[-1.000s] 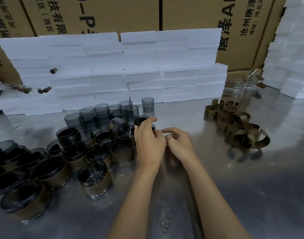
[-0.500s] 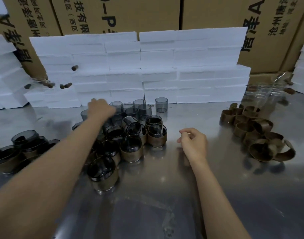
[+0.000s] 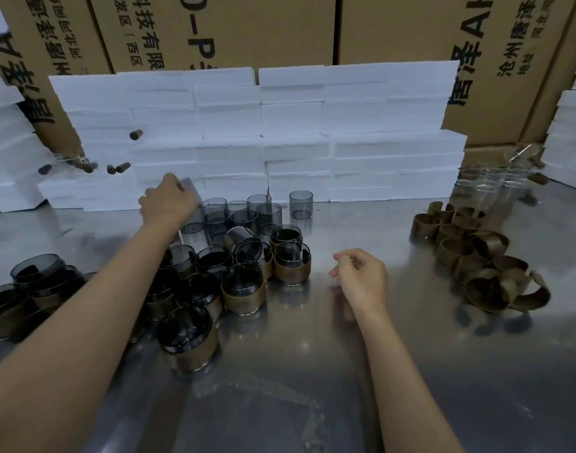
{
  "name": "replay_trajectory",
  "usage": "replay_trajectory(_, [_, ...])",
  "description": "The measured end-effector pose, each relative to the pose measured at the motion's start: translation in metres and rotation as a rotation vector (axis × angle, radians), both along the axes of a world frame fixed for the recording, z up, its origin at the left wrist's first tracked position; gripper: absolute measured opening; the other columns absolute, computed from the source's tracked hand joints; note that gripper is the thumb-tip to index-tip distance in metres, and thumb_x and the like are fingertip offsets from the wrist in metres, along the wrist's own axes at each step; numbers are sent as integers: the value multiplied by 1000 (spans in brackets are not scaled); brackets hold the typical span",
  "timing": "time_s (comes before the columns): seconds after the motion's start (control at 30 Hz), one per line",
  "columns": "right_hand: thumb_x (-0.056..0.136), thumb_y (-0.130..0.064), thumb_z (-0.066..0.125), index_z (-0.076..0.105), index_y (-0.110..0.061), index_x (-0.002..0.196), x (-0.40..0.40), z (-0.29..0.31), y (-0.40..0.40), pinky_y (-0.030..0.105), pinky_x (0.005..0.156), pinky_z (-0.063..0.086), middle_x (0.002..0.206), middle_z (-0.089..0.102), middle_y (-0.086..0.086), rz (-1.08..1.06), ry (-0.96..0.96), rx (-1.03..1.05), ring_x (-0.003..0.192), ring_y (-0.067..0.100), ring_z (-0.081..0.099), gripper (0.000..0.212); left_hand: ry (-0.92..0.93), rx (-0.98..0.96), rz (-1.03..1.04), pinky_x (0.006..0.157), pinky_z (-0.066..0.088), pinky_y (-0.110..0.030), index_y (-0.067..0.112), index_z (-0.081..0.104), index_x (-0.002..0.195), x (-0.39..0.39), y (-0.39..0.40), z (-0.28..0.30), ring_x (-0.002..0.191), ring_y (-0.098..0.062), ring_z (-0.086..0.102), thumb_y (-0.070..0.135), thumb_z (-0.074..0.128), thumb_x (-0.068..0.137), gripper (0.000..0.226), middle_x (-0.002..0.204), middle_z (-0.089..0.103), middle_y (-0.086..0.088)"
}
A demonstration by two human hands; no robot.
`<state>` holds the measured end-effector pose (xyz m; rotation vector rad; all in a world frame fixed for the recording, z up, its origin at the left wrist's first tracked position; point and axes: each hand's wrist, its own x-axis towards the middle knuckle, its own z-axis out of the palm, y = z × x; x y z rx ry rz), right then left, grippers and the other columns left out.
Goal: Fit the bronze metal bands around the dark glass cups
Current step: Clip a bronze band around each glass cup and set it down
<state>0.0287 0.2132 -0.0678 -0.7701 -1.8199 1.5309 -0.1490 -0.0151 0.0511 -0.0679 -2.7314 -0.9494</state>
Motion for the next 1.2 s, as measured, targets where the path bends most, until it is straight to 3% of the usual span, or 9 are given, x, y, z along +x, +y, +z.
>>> replay_trajectory(0.3, [99,-29,59,73,-17,96,16,26,4,21,56,46,67,74,-6,55,117,-255,61,13,60,18,-114,728,-434,51,51,-25,16,48,120,113,83,12,80,-14,62,42,42,104,31,104,61,-5])
replay_trajectory(0.4, [99,-55,53,70,-19,111,21,39,1,31,72,54,94,77,2,241,160,-416,81,16,69,42,-327,861,-544,54,48,-25,22,59,109,142,119,-20,77,-16,66,48,54,95,30,101,69,-5])
replay_trajectory(0.47, [99,-61,46,69,-18,112,24,42,-2,34,79,53,105,77,7,380,239,-470,93,19,71,51,-427,998,-622,60,51,-29,17,57,114,160,132,-38,84,-23,74,60,67,75,60,103,76,-8])
replay_trajectory(0.57, [98,-63,45,71,-17,104,31,45,0,28,66,50,98,75,8,497,377,-573,86,17,70,54,-491,1149,-651,82,56,-42,10,55,121,171,144,-62,105,-29,74,67,77,65,83,107,78,-3])
replay_trajectory(0.7, [88,-65,61,70,-17,90,32,42,5,30,61,52,88,71,8,506,369,-639,74,20,69,49,-457,1074,-664,90,56,-35,18,72,114,166,147,-79,105,-20,74,64,64,89,53,107,79,-1])
replay_trajectory(0.83, [81,-76,62,80,-15,96,34,40,6,44,88,59,108,77,16,509,276,-549,101,29,75,66,-477,950,-662,100,53,-34,25,70,123,160,142,-83,114,-14,69,64,45,100,52,126,71,-2])
replay_trajectory(0.9, [85,-79,54,77,-7,107,33,41,5,43,83,63,109,76,20,439,237,-508,104,31,75,78,-448,920,-656,106,49,-34,25,70,123,158,141,-84,117,-13,67,62,43,102,51,126,71,-1])
replay_trajectory(1.03, [95,-77,38,73,-11,92,24,39,2,37,59,62,83,79,16,230,156,-415,77,31,78,75,-286,910,-617,72,46,-25,26,72,105,157,142,-84,80,-3,65,41,44,108,33,91,74,11])
replay_trajectory(1.2, [104,-65,21,74,-19,92,23,31,2,36,58,62,84,79,10,97,105,-202,72,24,78,72,-12,772,-531,79,48,-34,15,67,95,159,141,-90,80,-16,61,34,52,106,27,83,67,6])
